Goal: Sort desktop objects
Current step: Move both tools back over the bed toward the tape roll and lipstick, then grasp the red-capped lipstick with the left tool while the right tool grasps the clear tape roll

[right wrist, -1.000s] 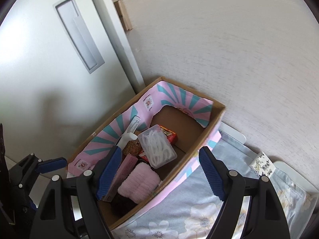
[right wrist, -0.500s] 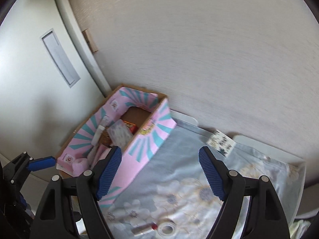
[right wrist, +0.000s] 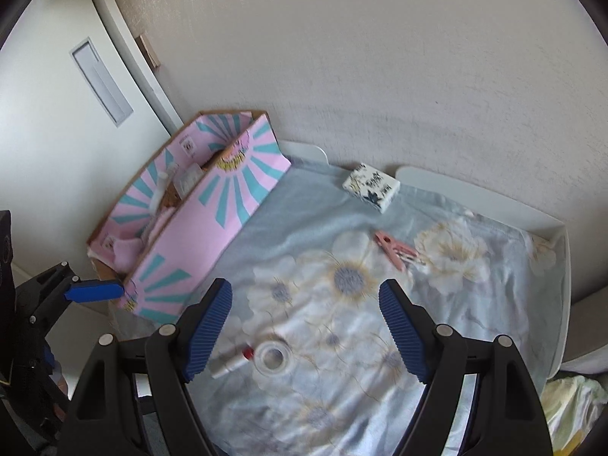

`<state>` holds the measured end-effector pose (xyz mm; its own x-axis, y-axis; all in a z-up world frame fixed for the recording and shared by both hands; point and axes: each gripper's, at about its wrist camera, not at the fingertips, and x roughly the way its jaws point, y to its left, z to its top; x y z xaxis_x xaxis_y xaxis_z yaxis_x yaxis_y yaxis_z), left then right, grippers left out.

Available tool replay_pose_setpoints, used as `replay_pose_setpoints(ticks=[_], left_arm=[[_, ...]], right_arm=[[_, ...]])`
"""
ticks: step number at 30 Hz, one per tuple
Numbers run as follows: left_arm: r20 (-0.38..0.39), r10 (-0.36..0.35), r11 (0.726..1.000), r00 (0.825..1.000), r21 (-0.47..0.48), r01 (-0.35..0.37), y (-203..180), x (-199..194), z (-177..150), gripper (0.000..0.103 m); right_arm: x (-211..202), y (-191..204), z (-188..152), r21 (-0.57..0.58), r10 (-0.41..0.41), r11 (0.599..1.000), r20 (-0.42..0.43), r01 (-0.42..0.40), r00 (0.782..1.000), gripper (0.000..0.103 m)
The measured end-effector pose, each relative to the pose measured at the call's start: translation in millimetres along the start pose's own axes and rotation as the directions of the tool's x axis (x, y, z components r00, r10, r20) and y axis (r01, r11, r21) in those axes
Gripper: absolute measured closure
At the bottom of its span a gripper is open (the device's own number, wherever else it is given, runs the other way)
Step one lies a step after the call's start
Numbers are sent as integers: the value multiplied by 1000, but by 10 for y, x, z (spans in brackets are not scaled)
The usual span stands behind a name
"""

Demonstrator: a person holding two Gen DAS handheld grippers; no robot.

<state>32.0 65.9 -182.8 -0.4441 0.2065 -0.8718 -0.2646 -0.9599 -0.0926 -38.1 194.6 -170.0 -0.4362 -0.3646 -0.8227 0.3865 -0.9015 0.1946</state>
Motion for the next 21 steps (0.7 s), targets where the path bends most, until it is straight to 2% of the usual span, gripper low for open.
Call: replay_pose_setpoints(ticks=[9, 14, 17, 21], left_arm=[[-49, 8, 998, 999, 65, -5, -110, 409, -298, 1], [-49, -48, 998, 998, 36, 49, -11, 586, -427, 1], [-34, -20, 998, 999, 56, 22, 2, 654, -469, 1], [-41, 10, 990, 999, 140, -4, -60, 789, -513, 1]], right_arm=[[60, 42, -431, -93, -18, 996, 4, 18, 1000, 26], [236, 133, -614, -173, -47, 984, -32, 41, 998, 26], [310, 151, -699, -185, -39, 982, -30, 33, 999, 26], [456, 191, -775, -195, -37, 980, -56, 25, 998, 26]])
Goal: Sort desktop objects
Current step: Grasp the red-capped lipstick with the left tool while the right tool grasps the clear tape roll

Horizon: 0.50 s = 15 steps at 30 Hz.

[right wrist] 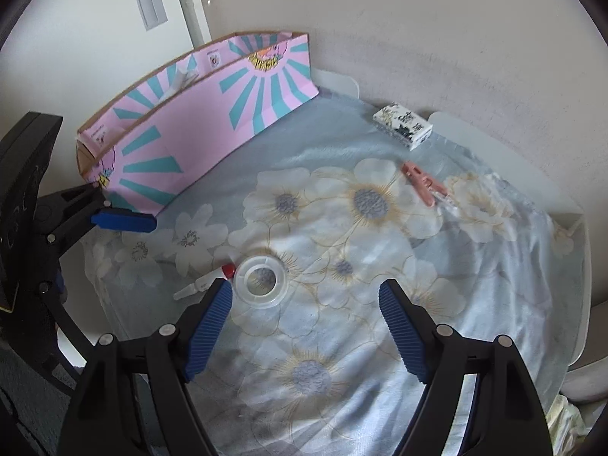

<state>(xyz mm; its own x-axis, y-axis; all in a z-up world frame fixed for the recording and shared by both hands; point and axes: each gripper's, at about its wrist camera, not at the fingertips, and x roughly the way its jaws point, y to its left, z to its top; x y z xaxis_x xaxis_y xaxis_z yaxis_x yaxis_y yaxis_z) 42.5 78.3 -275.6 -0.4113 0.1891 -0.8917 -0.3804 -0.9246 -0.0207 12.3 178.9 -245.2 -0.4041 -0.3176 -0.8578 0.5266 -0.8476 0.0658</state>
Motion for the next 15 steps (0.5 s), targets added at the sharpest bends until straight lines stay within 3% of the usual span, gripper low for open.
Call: replay_pose_setpoints(ticks=[9, 15], left_arm=[[-3, -38, 996, 999, 85, 38, -102, 152, -50, 7], [-8, -68, 994, 998, 86, 69, -69, 210, -58, 16]], right_arm=[[153, 87, -88, -43, 9, 999, -12, -10, 1000, 27], [268, 112, -120, -76, 38, 996, -34, -41, 999, 39]])
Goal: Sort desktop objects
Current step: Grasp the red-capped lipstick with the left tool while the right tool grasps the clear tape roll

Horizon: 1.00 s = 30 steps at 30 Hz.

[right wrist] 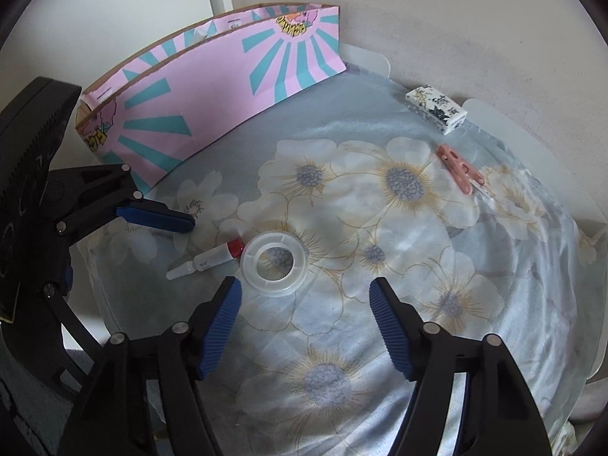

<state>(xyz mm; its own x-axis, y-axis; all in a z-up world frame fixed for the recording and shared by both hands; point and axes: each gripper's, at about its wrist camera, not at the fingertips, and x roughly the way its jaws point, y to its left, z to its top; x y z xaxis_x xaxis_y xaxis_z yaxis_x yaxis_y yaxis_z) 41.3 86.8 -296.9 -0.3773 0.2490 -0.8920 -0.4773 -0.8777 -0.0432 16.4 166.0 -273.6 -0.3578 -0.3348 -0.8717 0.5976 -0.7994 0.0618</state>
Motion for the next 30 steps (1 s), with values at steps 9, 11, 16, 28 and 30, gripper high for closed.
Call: replay_pose_setpoints(ticks=[9, 11, 16, 28, 30], left_arm=[[28, -14, 1000, 1000, -13, 14, 101, -5, 62, 26], [31, -18, 1000, 999, -7, 19, 107, -12, 73, 33], [36, -14, 1000, 999, -1, 14, 105, -30, 90, 49], [32, -22, 1000, 999, 8, 22, 49, -33, 100, 60], [32, -22, 1000, 999, 9, 21, 45, -30, 103, 60]], right_arm=[[106, 30, 39, -29, 27, 999, 6, -27, 1000, 39], [128, 37, 52, -40, 31, 999, 6, -30, 1000, 39], [147, 40, 83, -38, 65, 997, 10, -64, 998, 48], [137, 114, 57, -67, 65, 996, -2, -65, 998, 53], [140, 116, 64, -65, 65, 996, 1, -65, 998, 53]])
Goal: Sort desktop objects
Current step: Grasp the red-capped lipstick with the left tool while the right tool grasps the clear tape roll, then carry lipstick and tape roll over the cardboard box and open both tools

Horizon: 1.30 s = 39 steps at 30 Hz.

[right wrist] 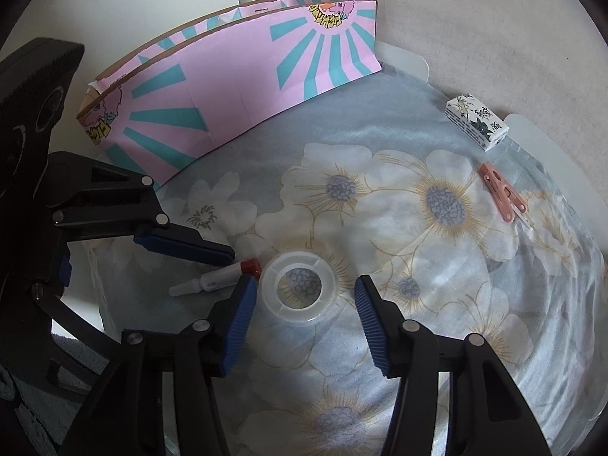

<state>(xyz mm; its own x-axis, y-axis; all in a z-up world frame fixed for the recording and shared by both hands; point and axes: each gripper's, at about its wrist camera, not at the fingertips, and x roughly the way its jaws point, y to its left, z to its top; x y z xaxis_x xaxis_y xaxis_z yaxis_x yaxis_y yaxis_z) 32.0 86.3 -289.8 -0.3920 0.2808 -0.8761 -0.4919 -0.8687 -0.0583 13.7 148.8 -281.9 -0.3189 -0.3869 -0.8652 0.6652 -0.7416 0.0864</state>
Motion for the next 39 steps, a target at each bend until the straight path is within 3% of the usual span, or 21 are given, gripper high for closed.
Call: replay_pose_setpoints(ticks=[4, 7, 11, 16, 35, 39], left_arm=[[-2, 14, 999, 1000, 28, -14, -42, 14, 2, 60], [-3, 22, 999, 1000, 38, -21, -60, 14, 1, 62], [-4, 31, 999, 999, 16, -31, -37, 9, 7, 80], [-7, 38, 999, 999, -31, -38, 60, 5, 8, 92], [15, 65, 997, 998, -54, -64, 118, -190, 111, 93], [-13, 62, 995, 998, -72, -63, 138, -261, 203, 93]], right_arm=[[9, 2, 19, -11, -11, 1000, 2, 11, 1000, 63], [5, -19, 21, -9, -9, 1000, 2, 9, 1000, 63], [1, -42, 25, -2, -11, 1000, -2, 11, 1000, 63], [-30, -90, -4, 24, -24, 999, -3, 24, 1000, 63], [-171, -130, -31, 60, -39, 997, 24, 38, 999, 63], [-316, -95, 0, 60, -50, 997, 36, 48, 998, 63]])
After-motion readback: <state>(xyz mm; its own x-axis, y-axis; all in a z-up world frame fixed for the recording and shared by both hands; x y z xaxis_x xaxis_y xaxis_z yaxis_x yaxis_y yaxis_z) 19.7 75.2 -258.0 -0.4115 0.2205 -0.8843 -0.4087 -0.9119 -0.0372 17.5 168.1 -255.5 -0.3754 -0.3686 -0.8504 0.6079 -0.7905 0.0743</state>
